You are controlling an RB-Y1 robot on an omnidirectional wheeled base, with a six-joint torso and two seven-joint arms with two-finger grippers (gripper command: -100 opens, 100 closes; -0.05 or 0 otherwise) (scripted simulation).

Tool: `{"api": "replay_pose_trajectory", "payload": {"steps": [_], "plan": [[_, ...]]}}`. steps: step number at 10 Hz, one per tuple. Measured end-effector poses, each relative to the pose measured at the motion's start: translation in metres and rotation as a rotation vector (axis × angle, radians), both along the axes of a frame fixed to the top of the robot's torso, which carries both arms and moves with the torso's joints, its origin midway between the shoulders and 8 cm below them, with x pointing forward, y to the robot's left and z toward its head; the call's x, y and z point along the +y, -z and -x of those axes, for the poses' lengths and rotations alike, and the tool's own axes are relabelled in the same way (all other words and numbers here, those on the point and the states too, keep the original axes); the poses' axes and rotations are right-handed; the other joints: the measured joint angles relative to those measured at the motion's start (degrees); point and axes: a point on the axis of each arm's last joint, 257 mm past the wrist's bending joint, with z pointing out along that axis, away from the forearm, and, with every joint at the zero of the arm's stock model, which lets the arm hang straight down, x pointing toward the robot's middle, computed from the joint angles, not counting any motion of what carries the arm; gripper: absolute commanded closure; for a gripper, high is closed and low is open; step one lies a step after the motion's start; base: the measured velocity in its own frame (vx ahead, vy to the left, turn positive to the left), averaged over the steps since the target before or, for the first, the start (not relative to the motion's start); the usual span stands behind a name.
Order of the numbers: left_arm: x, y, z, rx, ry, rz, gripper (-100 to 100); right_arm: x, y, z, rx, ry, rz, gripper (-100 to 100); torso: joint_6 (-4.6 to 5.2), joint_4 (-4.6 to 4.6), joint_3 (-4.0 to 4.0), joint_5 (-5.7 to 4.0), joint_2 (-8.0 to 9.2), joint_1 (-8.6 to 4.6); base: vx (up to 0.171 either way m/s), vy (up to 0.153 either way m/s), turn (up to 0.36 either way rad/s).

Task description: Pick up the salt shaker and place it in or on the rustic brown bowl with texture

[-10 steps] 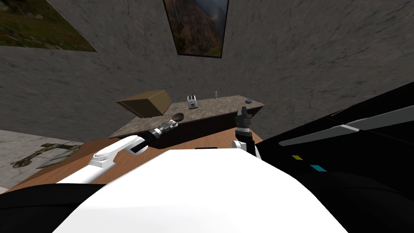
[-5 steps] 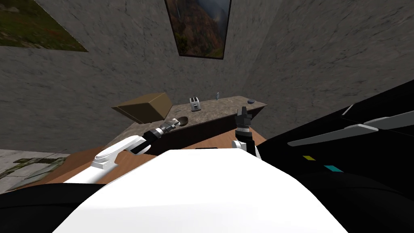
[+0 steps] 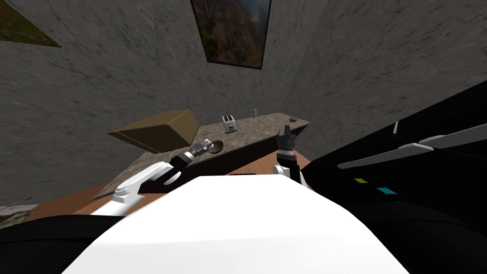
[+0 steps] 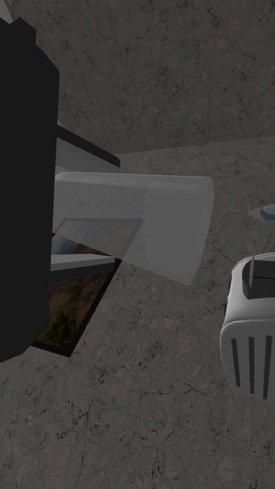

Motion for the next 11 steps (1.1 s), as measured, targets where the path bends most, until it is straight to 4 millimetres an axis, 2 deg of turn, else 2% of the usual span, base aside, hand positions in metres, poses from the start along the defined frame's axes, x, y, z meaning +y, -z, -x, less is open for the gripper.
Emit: {"api": "replay_pose_trajectory", "payload": {"steps": [4,5,9,10,11], "plan": [[-0.0064,-0.0003,0.0032,-0.013,-0.030,0.086,100,0.0000,0.0000,0.0000,0.000,0.000,0.000,0,-0.06,-0.03,0.02,0.01,0.08,-0.11,0.058,0.068,-0.107],[-0.0065,-0.0003,0.0033,-0.013,-0.030,0.088,-100,0.0000,0.0000,0.0000,0.000,0.000,0.000,0,-0.09,-0.01,0.08,-0.02,0.19,-0.24,0.005,0.006,0.002],[-0.0064,-0.0003,0.0032,-0.013,-0.030,0.088,-100,0.0000,0.0000,0.0000,0.000,0.000,0.000,0,-0.09,0.03,0.17,-0.06,0.33,-0.38,0.000,0.000,0.000],[-0.0064,-0.0003,0.0032,-0.013,-0.030,0.088,0,0.0000,0.0000,0.0000,0.000,0.000,0.000,0,-0.09,0.03,0.17,-0.06,0.33,-0.39,0.000,0.000,0.000],[-0.0064,-0.0003,0.0032,-0.013,-0.030,0.088,-100,0.0000,0.0000,0.0000,0.000,0.000,0.000,0,-0.09,0.03,0.17,-0.06,0.33,-0.39,0.028,-0.025,0.163]]}}
